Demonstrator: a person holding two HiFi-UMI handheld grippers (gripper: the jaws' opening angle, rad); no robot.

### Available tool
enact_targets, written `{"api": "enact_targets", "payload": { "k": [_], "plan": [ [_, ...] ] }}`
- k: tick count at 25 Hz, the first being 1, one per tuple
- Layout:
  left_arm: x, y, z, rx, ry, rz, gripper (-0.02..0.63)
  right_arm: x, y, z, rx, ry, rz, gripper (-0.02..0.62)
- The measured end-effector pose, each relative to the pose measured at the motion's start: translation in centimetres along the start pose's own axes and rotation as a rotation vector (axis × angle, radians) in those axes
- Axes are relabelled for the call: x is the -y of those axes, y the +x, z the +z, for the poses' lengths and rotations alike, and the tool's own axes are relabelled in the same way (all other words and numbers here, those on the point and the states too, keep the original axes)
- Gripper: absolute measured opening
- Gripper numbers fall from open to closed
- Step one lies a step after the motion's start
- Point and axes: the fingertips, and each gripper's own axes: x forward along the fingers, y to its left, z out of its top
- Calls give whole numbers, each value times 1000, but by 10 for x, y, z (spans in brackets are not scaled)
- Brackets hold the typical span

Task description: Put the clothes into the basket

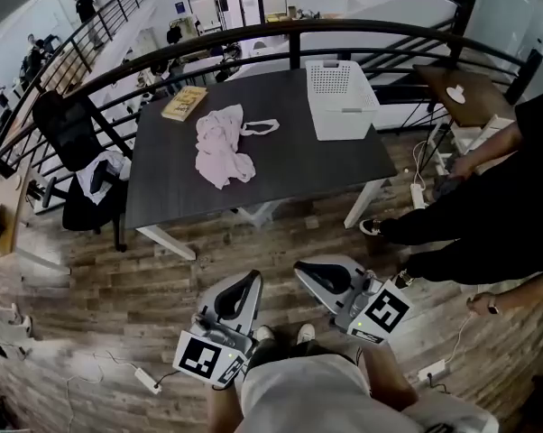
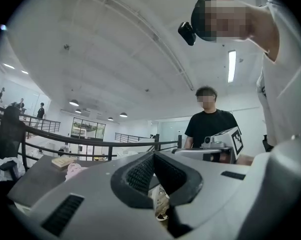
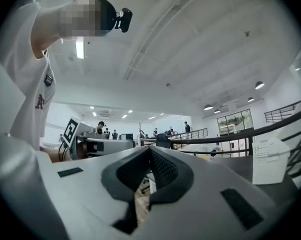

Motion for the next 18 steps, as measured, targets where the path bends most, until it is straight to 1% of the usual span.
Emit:
{"api": "enact_targets", "payload": {
  "k": [3, 7, 11, 18],
  "plan": [
    [4, 4, 5, 24, 7, -17, 4, 6, 0, 2, 9, -2, 4, 15],
    [-5, 11, 6, 40, 9, -18, 3, 18, 8, -1, 5, -21, 0, 15],
    [-27, 23, 3, 41, 22, -14, 3, 36, 26, -8, -12, -32, -12, 15],
    [-72, 49, 4, 52, 23, -31, 3, 66, 67, -14, -41, -39, -27, 15]
  ]
}}
